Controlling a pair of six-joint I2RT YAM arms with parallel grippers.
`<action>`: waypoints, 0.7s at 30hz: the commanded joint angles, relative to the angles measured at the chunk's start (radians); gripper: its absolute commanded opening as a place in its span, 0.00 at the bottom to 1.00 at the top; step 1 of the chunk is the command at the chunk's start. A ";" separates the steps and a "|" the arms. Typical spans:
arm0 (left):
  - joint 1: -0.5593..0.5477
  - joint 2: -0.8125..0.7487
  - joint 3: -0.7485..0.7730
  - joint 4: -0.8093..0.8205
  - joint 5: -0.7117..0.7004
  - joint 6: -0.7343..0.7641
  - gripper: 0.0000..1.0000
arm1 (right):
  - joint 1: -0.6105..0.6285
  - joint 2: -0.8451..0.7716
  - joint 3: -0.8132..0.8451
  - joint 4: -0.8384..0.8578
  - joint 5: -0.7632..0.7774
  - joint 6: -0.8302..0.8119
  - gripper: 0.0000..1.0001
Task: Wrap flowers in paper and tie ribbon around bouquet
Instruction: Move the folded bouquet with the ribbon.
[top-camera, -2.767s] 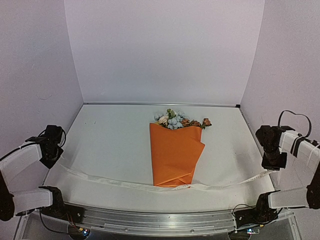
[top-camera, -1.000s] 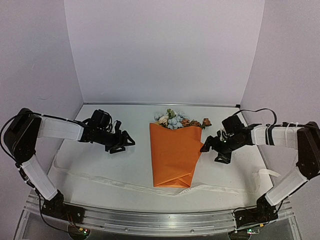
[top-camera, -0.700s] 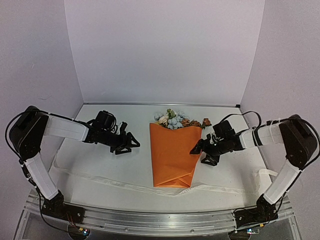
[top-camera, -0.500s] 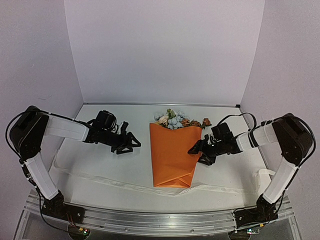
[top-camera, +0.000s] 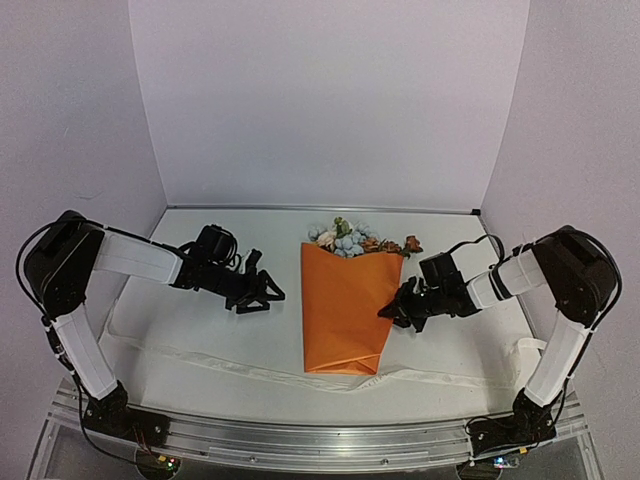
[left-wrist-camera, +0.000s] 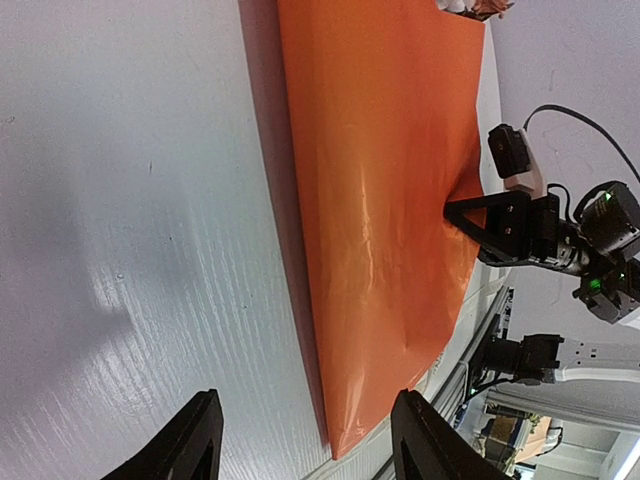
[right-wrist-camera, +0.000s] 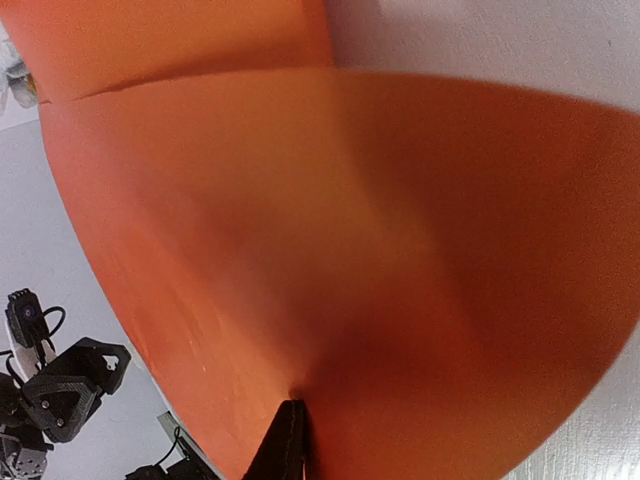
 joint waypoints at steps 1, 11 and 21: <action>-0.002 0.029 0.050 0.006 0.024 -0.015 0.60 | 0.013 -0.038 0.042 -0.013 0.007 0.100 0.06; -0.007 0.141 0.117 0.072 0.102 -0.079 0.61 | 0.043 -0.042 0.130 -0.101 -0.012 0.218 0.00; -0.029 0.231 0.172 0.113 0.103 -0.137 0.51 | 0.065 -0.032 0.137 -0.115 -0.018 0.275 0.00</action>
